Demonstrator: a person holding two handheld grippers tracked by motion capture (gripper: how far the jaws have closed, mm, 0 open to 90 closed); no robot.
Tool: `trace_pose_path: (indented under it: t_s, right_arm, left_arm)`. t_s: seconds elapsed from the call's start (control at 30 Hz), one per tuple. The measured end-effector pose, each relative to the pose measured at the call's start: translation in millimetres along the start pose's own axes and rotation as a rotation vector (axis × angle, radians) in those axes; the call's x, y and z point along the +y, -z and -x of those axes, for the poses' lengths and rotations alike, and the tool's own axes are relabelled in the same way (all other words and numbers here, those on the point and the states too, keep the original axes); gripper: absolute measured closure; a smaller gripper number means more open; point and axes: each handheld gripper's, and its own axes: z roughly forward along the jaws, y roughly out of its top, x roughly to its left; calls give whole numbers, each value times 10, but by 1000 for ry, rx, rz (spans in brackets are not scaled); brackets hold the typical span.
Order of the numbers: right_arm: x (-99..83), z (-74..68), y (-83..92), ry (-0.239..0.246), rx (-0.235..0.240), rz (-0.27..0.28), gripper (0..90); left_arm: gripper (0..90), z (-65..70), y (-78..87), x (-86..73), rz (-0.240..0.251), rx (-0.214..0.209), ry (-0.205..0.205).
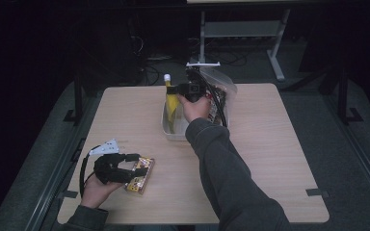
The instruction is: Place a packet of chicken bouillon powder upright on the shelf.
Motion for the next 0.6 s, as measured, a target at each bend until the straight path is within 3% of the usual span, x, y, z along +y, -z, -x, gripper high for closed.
trace_pose_path:
  t_s: [0.2,0.6]
  right_arm:
    - [19,6,37,-8,13,-4,784]
    - [40,-24,213,10,27,-27,714]
  left_arm:
    - [261,-14,9,-13,0,9,7]
    - [256,-6,-15,-39,-21,36,2]
